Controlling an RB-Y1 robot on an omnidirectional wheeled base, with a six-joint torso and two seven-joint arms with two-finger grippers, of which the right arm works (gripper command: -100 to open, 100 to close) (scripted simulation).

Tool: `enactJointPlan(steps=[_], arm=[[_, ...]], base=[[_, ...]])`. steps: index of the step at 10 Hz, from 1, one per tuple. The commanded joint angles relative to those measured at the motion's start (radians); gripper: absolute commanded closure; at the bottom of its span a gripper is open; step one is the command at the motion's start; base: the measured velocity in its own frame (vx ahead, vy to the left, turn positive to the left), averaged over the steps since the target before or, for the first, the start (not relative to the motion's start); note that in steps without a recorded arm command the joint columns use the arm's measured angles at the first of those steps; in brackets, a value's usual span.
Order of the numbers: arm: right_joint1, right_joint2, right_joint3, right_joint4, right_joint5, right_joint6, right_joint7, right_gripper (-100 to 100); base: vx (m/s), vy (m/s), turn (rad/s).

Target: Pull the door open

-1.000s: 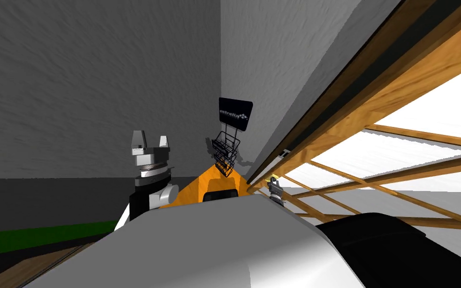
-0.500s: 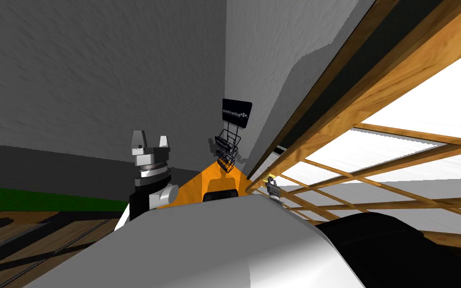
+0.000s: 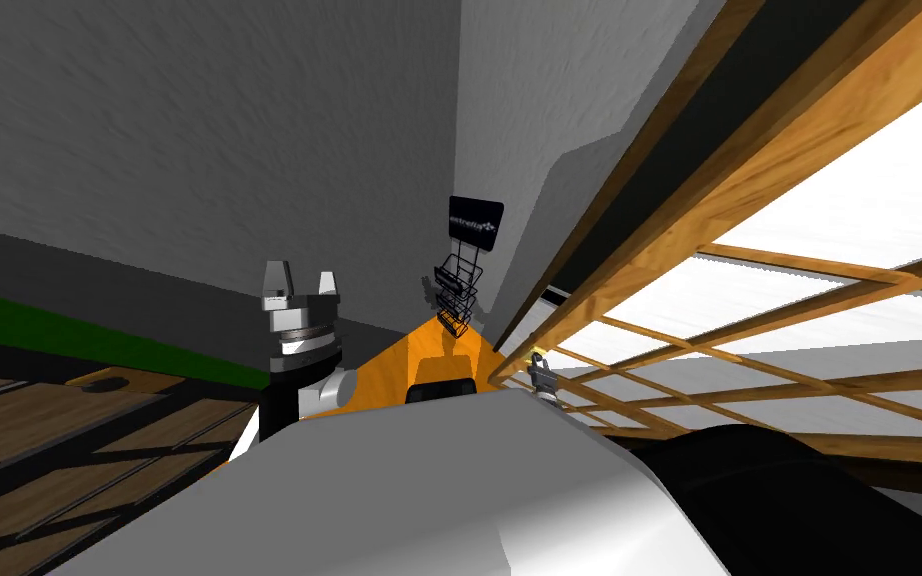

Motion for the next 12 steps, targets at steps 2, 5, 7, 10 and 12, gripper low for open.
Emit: enactJointPlan(steps=[2, 5, 7, 10, 12], arm=[[0.027, -0.010, 0.047, -0.007, 0.032, -0.020, -0.020, 100], [0.028, -0.014, 0.069, -0.009, 0.050, -0.036, -0.025, 100], [0.038, -0.023, 0.092, -0.012, 0.067, -0.051, -0.034, 100], [0.064, -0.015, 0.078, -0.013, 0.049, -0.063, -0.033, -100], [0.062, -0.016, 0.078, -0.006, 0.049, -0.065, -0.036, -100]], base=[[-0.269, 0.014, 0.055], [-0.160, -0.003, 0.034], [-0.237, -0.021, 0.048], [-0.141, 0.119, -0.102], [-0.075, 0.116, -0.044]])
